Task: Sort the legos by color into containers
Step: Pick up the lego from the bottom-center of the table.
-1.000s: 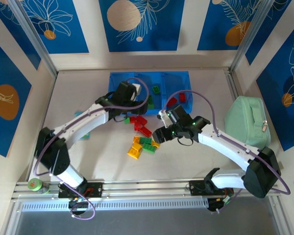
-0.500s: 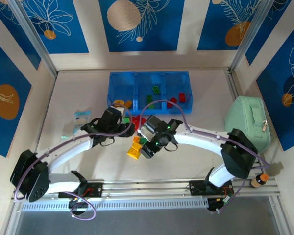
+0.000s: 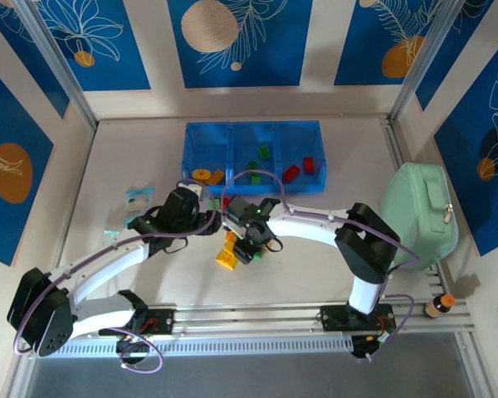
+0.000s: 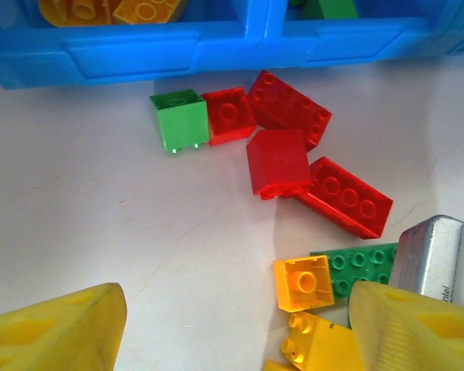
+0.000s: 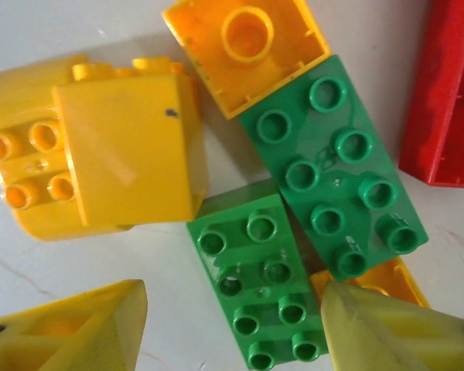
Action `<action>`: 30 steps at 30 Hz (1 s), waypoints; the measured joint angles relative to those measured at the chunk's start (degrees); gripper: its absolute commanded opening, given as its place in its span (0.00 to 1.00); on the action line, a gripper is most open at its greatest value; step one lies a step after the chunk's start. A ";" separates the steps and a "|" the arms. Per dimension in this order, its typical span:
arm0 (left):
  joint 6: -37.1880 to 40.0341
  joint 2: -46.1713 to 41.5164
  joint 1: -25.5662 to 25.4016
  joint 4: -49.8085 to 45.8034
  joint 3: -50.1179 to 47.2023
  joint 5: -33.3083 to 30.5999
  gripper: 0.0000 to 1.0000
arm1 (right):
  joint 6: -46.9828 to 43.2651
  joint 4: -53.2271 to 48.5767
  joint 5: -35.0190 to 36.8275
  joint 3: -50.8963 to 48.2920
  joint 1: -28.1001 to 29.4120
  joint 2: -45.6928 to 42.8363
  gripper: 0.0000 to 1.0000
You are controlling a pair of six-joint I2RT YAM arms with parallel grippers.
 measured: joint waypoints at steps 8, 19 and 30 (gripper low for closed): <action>0.02 -0.63 -0.02 -0.39 -0.11 -0.59 0.76 | 0.24 -1.25 3.43 0.11 0.74 0.85 0.62; 0.22 -0.68 -0.02 -0.61 -0.31 -0.66 0.76 | 1.09 -0.81 3.45 -0.28 1.88 1.99 0.57; 0.61 -1.42 -0.02 -0.66 -0.87 -1.49 0.76 | 1.60 -0.76 3.63 0.13 1.88 3.52 0.47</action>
